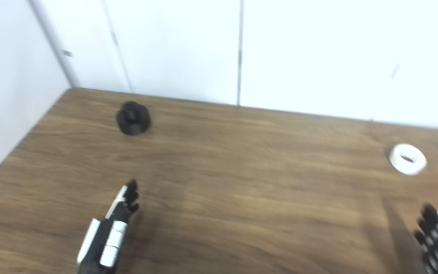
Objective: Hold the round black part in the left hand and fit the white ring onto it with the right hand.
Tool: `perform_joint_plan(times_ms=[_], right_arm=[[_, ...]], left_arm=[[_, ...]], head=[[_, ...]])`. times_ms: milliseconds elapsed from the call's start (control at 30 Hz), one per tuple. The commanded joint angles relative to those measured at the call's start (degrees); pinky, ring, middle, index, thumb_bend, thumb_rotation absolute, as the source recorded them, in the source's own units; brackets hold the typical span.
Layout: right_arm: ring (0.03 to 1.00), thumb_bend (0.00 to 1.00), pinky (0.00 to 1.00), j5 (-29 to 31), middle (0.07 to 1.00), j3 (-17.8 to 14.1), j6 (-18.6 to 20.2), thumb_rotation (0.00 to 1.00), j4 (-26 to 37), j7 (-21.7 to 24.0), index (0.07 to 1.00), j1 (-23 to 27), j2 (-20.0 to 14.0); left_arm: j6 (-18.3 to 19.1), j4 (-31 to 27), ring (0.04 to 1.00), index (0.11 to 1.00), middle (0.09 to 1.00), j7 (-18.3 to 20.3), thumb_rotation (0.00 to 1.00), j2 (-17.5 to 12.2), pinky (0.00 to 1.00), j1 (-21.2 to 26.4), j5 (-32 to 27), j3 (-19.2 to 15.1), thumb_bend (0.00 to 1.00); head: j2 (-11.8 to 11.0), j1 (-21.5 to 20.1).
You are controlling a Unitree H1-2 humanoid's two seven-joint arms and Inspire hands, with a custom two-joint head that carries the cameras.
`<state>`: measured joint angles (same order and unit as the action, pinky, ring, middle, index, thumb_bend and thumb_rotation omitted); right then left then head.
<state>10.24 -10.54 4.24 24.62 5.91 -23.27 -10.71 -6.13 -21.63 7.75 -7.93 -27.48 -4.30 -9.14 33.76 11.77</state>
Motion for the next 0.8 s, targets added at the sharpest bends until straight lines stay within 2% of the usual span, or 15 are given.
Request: perform_joint_plan(times_ms=[0, 167, 300, 500, 767], right_arm=[[1.0, 0.57, 1.0, 0.97, 1.0, -0.54, -3.58, 1.0, 0.07, 0.97, 0.989, 0.61, -0.98], [1.0, 0.61, 1.0, 0.08, 0.998, -0.73, -3.9, 1.0, -1.02, 0.27, 0.987, 1.13, -0.58], [0.995, 0.55, 1.0, -1.86, 0.966, -0.95, -3.79, 1.0, -1.06, -0.9, 0.944, 1.26, 0.06], [1.0, 0.55, 1.0, -1.8, 0.978, -1.32, -3.96, 1.0, -1.94, -0.59, 0.951, 1.37, -0.31], [1.0, 0.57, 1.0, -0.79, 0.986, -1.65, -5.1, 1.0, -3.62, 0.47, 0.955, 1.69, -1.21]], left_arm=[[-3.13, 0.05, 0.985, 0.97, 0.99, -0.67, 0.94, 0.23, 0.95, -0.05, 0.95, 0.37, 0.67], [-3.94, 1.15, 0.981, 0.957, 0.984, -1.3, 0.91, 1.0, 0.94, 0.19, 1.48, 1.17, 0.67], [-4.91, 2.12, 0.979, 0.952, 0.979, -1.68, 0.89, 1.52, 0.94, 0.39, 2.45, 1.66, 0.67], [-6.74, 3.48, 0.966, 0.946, 0.97, -2.49, 0.87, 1.97, 0.92, 0.55, 4.08, 2.57, 0.66], [-7.32, 4.31, 0.966, 0.94, 0.966, -3.49, 0.84, 1.91, 0.91, 0.98, 4.48, 3.78, 0.66]], head=[[-0.28, 0.48], [-1.99, 2.36], [-3.26, 3.86], [-5.19, 5.86], [-6.19, 7.5]])
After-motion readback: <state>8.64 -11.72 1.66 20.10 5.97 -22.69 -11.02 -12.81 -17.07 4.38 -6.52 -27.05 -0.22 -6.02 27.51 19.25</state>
